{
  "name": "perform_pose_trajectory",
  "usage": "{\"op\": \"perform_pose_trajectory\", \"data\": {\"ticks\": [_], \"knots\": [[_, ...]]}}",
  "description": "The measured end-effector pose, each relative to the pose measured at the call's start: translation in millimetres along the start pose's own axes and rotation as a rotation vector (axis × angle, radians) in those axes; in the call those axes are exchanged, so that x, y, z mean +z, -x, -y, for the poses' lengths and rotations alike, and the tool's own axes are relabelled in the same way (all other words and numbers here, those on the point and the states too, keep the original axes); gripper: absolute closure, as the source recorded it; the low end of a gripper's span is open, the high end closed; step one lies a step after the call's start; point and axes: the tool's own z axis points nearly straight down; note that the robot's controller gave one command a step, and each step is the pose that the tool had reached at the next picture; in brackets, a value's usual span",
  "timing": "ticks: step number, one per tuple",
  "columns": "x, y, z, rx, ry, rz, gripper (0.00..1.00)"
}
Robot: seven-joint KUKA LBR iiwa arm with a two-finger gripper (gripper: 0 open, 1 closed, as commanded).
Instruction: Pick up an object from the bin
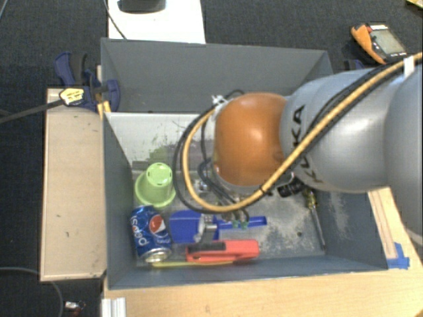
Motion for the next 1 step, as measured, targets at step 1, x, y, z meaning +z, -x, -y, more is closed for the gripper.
{"op": "perform_pose_trajectory", "data": {"ticks": [1], "knots": [[-3.1, 2.1, 0.8, 0.005, 0.001, 0.007, 0.0]]}}
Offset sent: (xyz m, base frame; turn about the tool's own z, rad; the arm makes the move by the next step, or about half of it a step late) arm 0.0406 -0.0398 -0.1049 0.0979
